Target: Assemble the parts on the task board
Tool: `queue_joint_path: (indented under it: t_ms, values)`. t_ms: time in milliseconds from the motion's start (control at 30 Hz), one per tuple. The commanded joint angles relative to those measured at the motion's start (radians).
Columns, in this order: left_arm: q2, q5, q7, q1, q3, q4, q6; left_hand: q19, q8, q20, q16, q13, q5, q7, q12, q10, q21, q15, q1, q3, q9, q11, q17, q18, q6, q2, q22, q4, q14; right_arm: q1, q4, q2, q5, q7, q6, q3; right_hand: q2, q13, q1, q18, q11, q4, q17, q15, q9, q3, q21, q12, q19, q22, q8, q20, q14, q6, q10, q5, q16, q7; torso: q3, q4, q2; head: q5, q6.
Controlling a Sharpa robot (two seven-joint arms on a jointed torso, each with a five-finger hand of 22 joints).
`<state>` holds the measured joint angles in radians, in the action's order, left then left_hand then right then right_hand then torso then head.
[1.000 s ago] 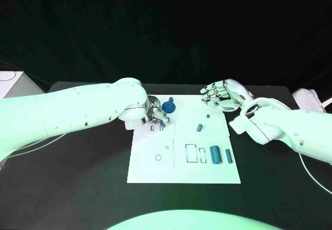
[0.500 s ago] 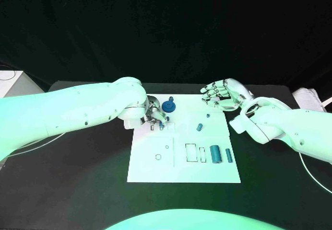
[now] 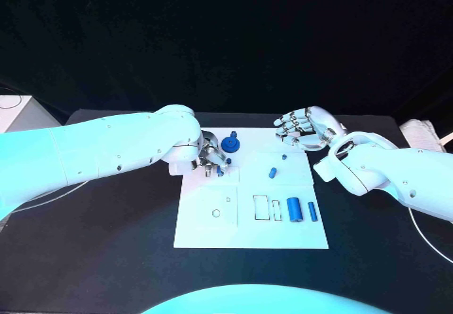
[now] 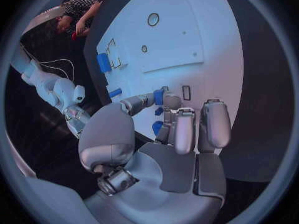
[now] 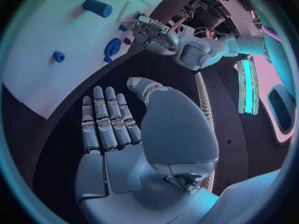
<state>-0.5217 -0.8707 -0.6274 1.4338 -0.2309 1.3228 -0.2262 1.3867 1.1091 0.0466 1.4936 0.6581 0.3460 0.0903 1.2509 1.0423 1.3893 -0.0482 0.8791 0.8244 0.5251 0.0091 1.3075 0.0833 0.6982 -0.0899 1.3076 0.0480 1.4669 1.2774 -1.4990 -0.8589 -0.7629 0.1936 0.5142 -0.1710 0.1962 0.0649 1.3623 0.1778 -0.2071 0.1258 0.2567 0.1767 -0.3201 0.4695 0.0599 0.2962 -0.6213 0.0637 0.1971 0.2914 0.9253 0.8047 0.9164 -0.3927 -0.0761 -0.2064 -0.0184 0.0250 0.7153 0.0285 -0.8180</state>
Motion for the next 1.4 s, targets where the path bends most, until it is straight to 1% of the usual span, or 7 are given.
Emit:
queue_joint_path:
  t_ms: [33,367,533,900,1133,1400]
  values:
    - [0.004,-0.008,-0.001,-0.002,0.0,0.0,-0.018,0.007,0.004,-0.001,0.006,0.001,0.007,-0.01,0.004,0.001,0.003,-0.009,0.004,0.235,0.001,-0.004,0.143,-0.016,0.007,0.012,0.063,-0.24,0.064,-0.001,-0.002,0.0,-0.009,0.009,-0.012,0.0,0.003,-0.002,0.002,-0.005,0.003,-0.001,-0.001,0.004,0.001,0.006,-0.001,-0.006,0.005,-0.001,-0.004,0.0,0.0,0.008,0.007,0.003,0.002,-0.058,0.0001,0.0,0.001,0.0,-0.001]
    - [0.003,-0.016,-0.001,-0.004,0.0,-0.002,-0.022,0.008,0.004,-0.001,0.006,0.001,0.008,-0.01,0.005,0.002,0.004,-0.01,0.005,0.235,0.001,-0.004,0.143,-0.017,0.007,0.012,0.064,-0.239,0.064,-0.001,-0.003,-0.002,-0.009,0.009,-0.012,0.0,0.003,-0.002,0.002,-0.005,0.003,-0.001,-0.001,0.004,0.001,0.006,-0.001,-0.006,0.005,-0.001,-0.004,0.0,0.0,0.008,0.007,0.003,0.002,-0.058,0.001,0.0003,0.0,0.0,-0.003]
    - [0.003,-0.017,-0.001,-0.004,0.0,-0.002,-0.028,0.007,0.004,-0.001,0.006,-0.002,0.008,-0.01,0.003,0.0,0.004,-0.01,0.005,0.235,0.001,-0.004,0.142,-0.017,0.007,0.012,0.064,-0.239,0.064,-0.001,-0.003,-0.002,-0.009,0.009,-0.012,0.0,0.003,-0.002,0.002,-0.005,0.003,-0.001,-0.001,0.004,0.001,0.006,-0.001,-0.006,0.005,-0.001,-0.004,0.0,0.0,0.008,0.007,0.003,0.002,-0.058,0.0002,0.0001,0.0,0.0,-0.003]
    - [0.002,-0.021,-0.002,-0.004,0.0,-0.003,-0.046,0.008,0.004,-0.001,0.006,-0.002,0.008,-0.01,0.003,0.0,0.004,-0.01,0.006,0.234,0.0,-0.004,0.143,-0.017,0.007,0.013,0.064,-0.239,0.064,-0.001,-0.003,-0.002,-0.009,0.009,-0.012,0.0,0.003,-0.002,0.002,-0.005,0.003,-0.001,-0.001,0.004,0.001,0.006,-0.001,-0.006,0.005,-0.001,-0.004,0.0,0.0,0.008,0.007,0.003,0.002,-0.058,-0.0001,0.0004,0.0,0.0,-0.003]
    - [0.002,-0.027,-0.002,-0.004,0.0,-0.004,-0.045,0.008,0.004,-0.002,0.005,-0.003,0.008,-0.01,0.003,0.0,0.004,-0.01,0.006,0.234,0.0,-0.004,0.142,-0.017,0.007,0.013,0.064,-0.239,0.064,-0.001,-0.003,-0.002,-0.009,0.01,-0.013,0.0,0.003,-0.002,0.002,-0.005,0.003,-0.001,-0.001,0.004,0.001,0.006,-0.001,-0.006,0.005,-0.001,-0.004,0.0,0.0,0.008,0.007,0.003,0.002,-0.058,-0.0004,0.0,0.0,0.001,-0.004]
    - [0.003,-0.031,-0.002,-0.005,0.0,-0.008,-0.041,0.007,0.004,-0.002,0.005,-0.004,0.008,-0.01,0.002,-0.001,0.004,-0.01,0.007,0.233,0.0,-0.005,0.141,-0.017,0.007,0.013,0.064,-0.239,0.064,-0.001,-0.004,-0.002,-0.009,0.01,-0.013,0.0,0.003,-0.002,0.002,-0.005,0.003,-0.001,-0.001,0.004,0.001,0.006,-0.001,-0.006,0.005,-0.001,-0.004,0.0,0.0,0.008,0.007,0.003,0.002,-0.058,0.0006,0.0,0.0,0.001,-0.005]
